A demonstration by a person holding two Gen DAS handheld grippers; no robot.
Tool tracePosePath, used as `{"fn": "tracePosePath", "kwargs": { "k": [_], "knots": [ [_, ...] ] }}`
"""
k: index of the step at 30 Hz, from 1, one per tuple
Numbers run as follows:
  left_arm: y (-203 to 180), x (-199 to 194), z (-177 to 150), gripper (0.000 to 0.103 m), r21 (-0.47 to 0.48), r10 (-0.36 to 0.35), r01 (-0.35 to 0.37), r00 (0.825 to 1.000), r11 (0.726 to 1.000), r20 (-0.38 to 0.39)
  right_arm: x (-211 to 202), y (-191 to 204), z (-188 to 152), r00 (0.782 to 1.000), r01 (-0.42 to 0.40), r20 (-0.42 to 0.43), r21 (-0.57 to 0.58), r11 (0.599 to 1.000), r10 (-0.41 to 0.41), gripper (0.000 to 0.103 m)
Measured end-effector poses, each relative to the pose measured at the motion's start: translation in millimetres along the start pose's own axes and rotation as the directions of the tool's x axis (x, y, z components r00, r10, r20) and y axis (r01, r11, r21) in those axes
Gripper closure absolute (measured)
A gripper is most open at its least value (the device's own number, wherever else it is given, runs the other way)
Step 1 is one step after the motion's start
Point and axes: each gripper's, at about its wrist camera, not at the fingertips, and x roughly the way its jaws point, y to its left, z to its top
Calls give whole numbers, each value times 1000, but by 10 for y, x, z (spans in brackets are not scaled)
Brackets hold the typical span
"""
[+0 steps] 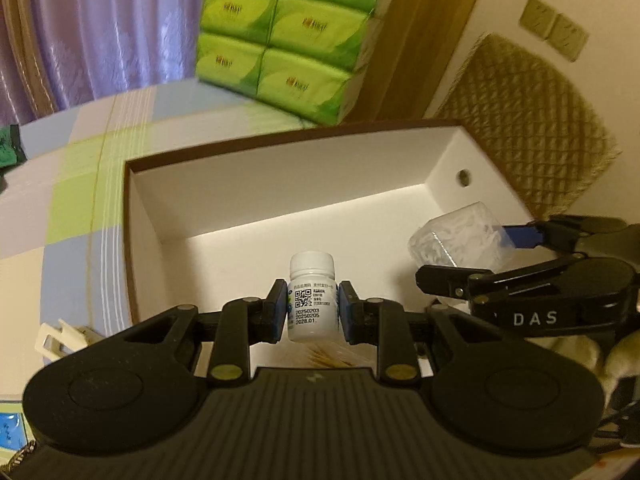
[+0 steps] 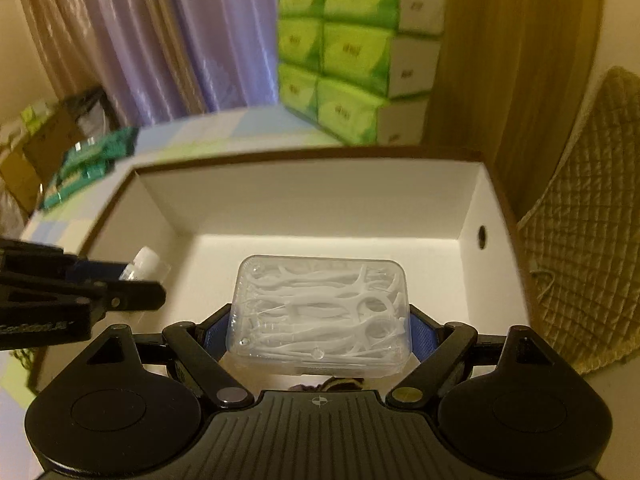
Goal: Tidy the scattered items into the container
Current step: 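Carry the pill bottle and floss box with both tools over the box, then open both tools to drop the bottle and floss box into the box, then lift both tools out of the box toward the remaining items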
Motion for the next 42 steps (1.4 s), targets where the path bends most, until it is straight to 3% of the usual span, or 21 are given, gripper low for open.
{"fn": "tracePosePath", "kwargs": {
  "k": [7,21,28,36,39,42],
  "knots": [
    [62,485,61,81,-14,66,-68,991,998,-116,376,-10,116,990,32,-135,-45,999,-37,20],
    [143,717,113,79,-11,108,-111,980,994,-165,616,-18,196,977,15,-213,-45,999,-25,20],
    [161,587,147,56,-9,127,-129,982,992,-140,574,-4,221,983,-2,-182,-31,1000,-4,19],
    [97,347,135,49,28,120,-118,987,993,-103,345,-31,180,990,-9,-141,-22,1000,6,16],
    [43,247,85,37,45,128,-124,988,991,-88,200,-32,132,993,-8,-117,-25,1000,5,13],
    [-1,134,30,34,62,131,-127,989,990,-74,72,-35,68,995,-4,-99,-19,1000,2,11]
  ]
}}
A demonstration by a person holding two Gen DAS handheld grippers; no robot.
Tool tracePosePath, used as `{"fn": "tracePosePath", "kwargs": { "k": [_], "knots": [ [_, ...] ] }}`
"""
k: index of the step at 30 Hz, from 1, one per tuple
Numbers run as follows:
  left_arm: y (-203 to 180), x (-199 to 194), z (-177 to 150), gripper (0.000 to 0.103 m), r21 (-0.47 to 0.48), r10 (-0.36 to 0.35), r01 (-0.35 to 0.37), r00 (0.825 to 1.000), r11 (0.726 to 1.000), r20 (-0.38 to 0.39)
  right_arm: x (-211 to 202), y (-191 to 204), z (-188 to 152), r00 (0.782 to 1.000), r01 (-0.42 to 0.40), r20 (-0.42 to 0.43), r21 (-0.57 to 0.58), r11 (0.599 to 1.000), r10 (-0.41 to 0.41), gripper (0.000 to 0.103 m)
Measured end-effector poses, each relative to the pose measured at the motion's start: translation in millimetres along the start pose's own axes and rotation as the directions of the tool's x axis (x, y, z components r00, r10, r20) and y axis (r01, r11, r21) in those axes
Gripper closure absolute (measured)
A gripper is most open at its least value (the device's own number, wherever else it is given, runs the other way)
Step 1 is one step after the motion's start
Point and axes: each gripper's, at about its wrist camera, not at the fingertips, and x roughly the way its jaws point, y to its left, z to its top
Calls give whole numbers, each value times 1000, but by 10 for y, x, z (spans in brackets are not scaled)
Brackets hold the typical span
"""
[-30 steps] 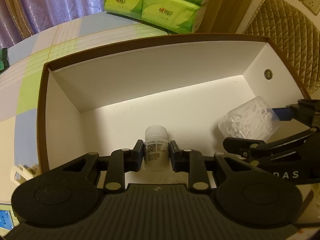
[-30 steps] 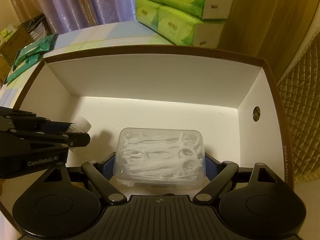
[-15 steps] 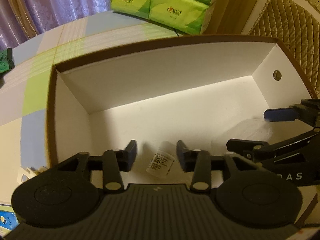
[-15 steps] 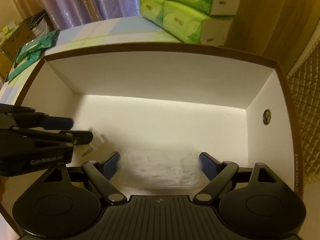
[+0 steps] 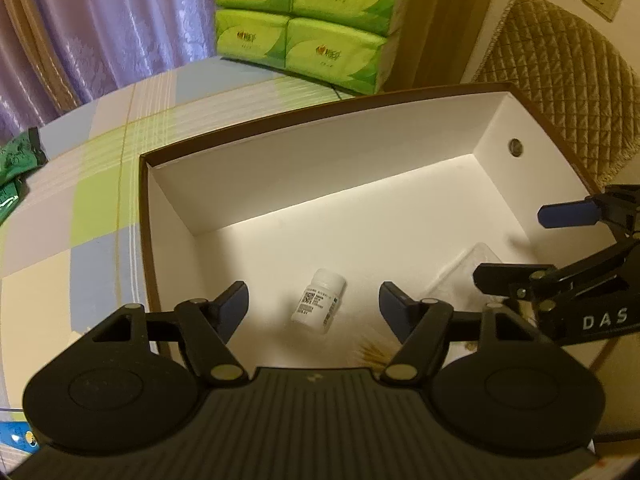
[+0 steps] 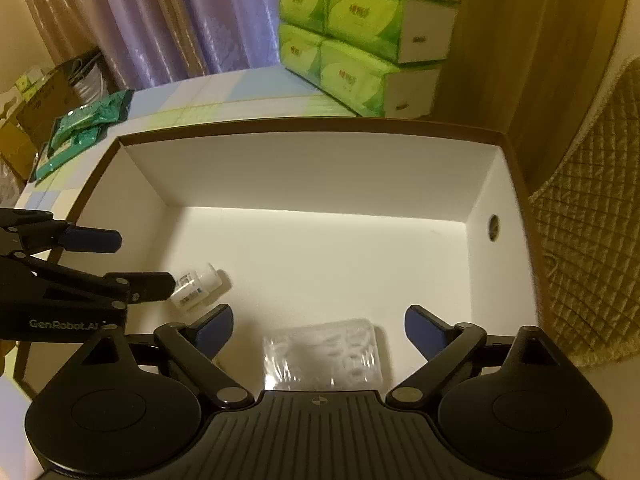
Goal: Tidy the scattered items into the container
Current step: 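Lift both tools out of the box toward the remaining items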
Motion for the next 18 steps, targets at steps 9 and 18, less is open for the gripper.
{"fn": "tracePosePath", "kwargs": {
  "k": [9,18],
  "knots": [
    [-69,-376,-182,22,8,21,-21,999,1000,37,-348,92,-242,998,1,69,15,1000,-2,2],
    [-119,-766,-396,16,3,31,-31,996,1000,79,-675,235,-420,989,28,144,31,999,-33,2]
  ]
}}
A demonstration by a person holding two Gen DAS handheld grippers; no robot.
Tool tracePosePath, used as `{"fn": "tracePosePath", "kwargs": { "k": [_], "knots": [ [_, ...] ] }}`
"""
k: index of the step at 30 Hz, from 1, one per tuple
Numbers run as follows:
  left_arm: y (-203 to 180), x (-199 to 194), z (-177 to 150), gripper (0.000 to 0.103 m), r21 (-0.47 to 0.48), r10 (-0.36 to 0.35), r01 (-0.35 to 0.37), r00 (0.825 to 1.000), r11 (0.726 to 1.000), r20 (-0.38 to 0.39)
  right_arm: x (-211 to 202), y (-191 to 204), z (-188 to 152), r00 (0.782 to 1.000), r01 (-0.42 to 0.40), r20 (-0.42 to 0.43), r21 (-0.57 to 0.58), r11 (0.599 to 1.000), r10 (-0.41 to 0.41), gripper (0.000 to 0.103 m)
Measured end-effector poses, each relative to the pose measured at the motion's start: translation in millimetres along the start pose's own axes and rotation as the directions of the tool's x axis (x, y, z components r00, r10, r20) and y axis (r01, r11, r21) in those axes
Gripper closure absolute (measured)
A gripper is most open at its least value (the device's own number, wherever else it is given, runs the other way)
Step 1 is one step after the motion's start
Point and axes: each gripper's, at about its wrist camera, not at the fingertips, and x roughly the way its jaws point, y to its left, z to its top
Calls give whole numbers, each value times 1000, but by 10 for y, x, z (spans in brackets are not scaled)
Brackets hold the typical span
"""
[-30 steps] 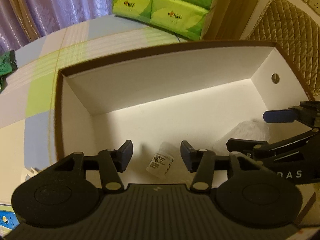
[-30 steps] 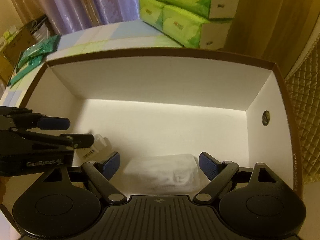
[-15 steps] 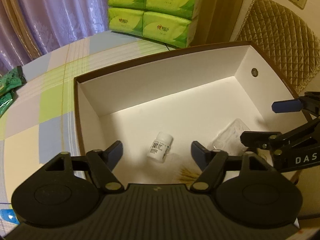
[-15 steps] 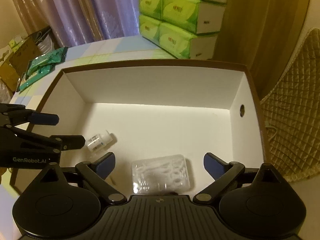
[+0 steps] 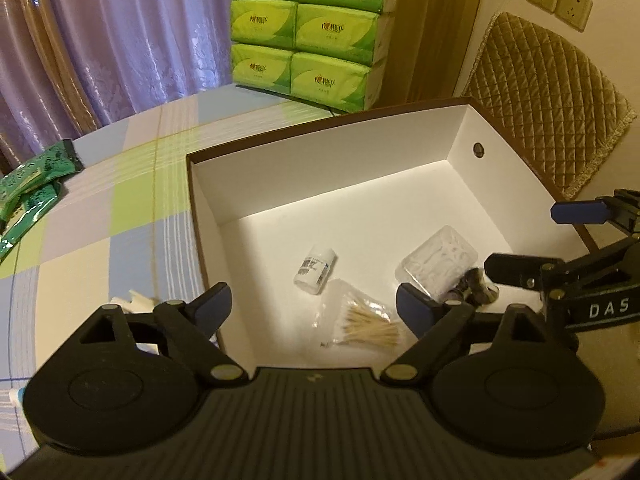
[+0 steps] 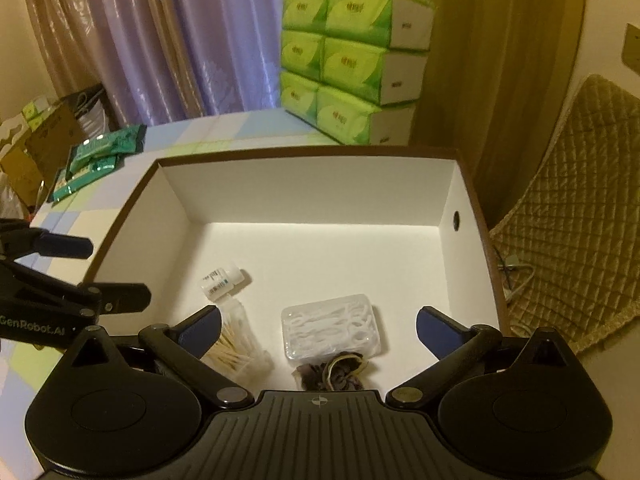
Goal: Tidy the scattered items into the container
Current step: 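Lift both tools out of the box toward the remaining items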
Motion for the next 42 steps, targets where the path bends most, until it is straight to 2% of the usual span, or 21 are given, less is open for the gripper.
{"fn": "tracePosePath", "kwargs": {
  "k": [10,21,30,42],
  "knots": [
    [45,-418,-273,14,-10,-2,3,999,1000,33,-394,249,-200,997,18,76,15,1000,-19,2],
    [226,-888,-717,14,-25,-3,5,997,1000,76,-728,727,-501,989,28,142,11,1000,-30,2],
    [448,-1186,-1070,14,-38,-11,15,994,999,107,-889,1001,-737,986,31,164,31,999,-36,2],
    [952,-1409,-1515,14,-108,18,-4,991,994,134,-825,1362,-948,991,-10,130,50,999,3,2]
  ]
}}
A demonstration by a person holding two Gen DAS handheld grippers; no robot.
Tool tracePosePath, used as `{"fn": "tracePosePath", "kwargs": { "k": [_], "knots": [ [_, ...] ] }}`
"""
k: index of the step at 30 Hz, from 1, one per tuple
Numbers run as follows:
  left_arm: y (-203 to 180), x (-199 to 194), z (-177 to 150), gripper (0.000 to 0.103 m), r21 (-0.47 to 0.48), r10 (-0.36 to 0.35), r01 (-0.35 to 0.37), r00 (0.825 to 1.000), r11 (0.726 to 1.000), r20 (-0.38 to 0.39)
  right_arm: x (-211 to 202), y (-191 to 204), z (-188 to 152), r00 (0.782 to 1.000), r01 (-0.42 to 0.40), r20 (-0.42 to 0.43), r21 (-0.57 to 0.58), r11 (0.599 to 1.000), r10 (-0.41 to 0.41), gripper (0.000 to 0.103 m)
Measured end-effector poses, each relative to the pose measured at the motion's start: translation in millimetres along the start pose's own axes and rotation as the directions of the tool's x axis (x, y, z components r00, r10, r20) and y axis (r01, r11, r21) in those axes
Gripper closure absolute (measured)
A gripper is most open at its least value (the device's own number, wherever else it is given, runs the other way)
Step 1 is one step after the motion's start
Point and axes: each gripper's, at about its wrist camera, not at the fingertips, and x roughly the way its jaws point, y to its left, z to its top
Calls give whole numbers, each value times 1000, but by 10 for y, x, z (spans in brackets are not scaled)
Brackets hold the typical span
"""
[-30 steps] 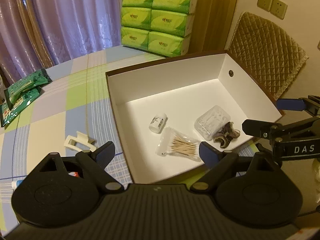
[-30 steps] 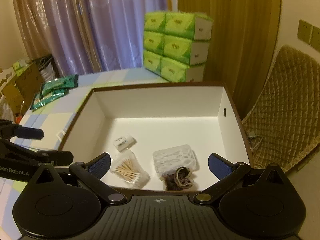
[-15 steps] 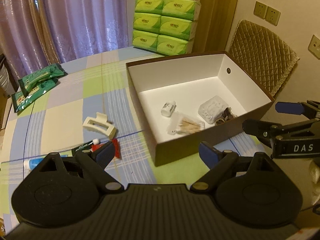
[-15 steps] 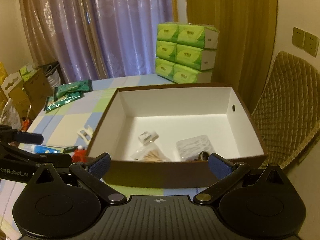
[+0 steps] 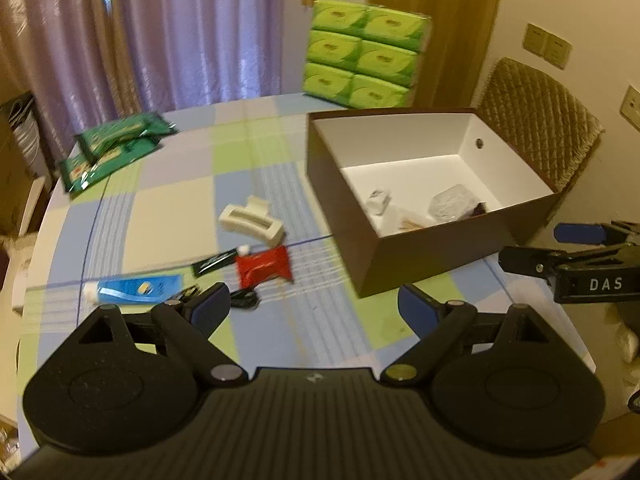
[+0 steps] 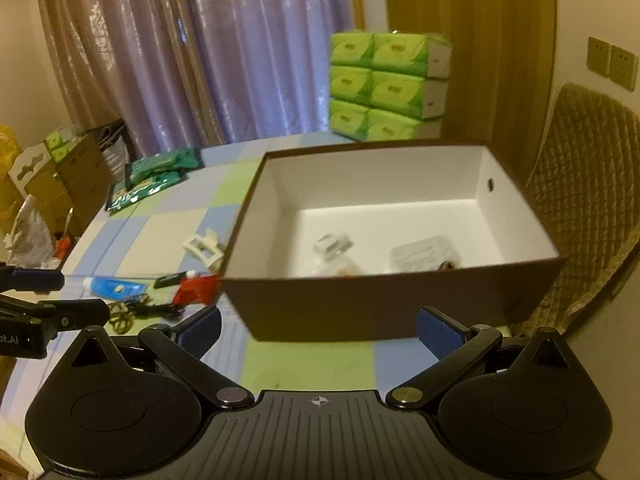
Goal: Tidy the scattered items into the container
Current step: 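Lift both tools out of the box toward the remaining items, then grasp the leopard-print hair clip with the left tool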
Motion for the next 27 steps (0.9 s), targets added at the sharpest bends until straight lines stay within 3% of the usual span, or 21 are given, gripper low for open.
{"fn": "tracePosePath", "kwargs": {
  "k": [12,18,27],
  "knots": [
    [720,-51,-463,15,-82,63,-65,998,995,-31,316,554,-253,993,-91,-78,-9,996,90,2],
    [999,25,-570,16,-51,58,-60,998,997,-37,532,785,-369,987,-115,-110,-4,993,114,2],
    [1312,313,-606,19,11,25,-24,997,1000,-74,853,1011,-465,985,-86,-146,24,996,89,2]
  ]
}}
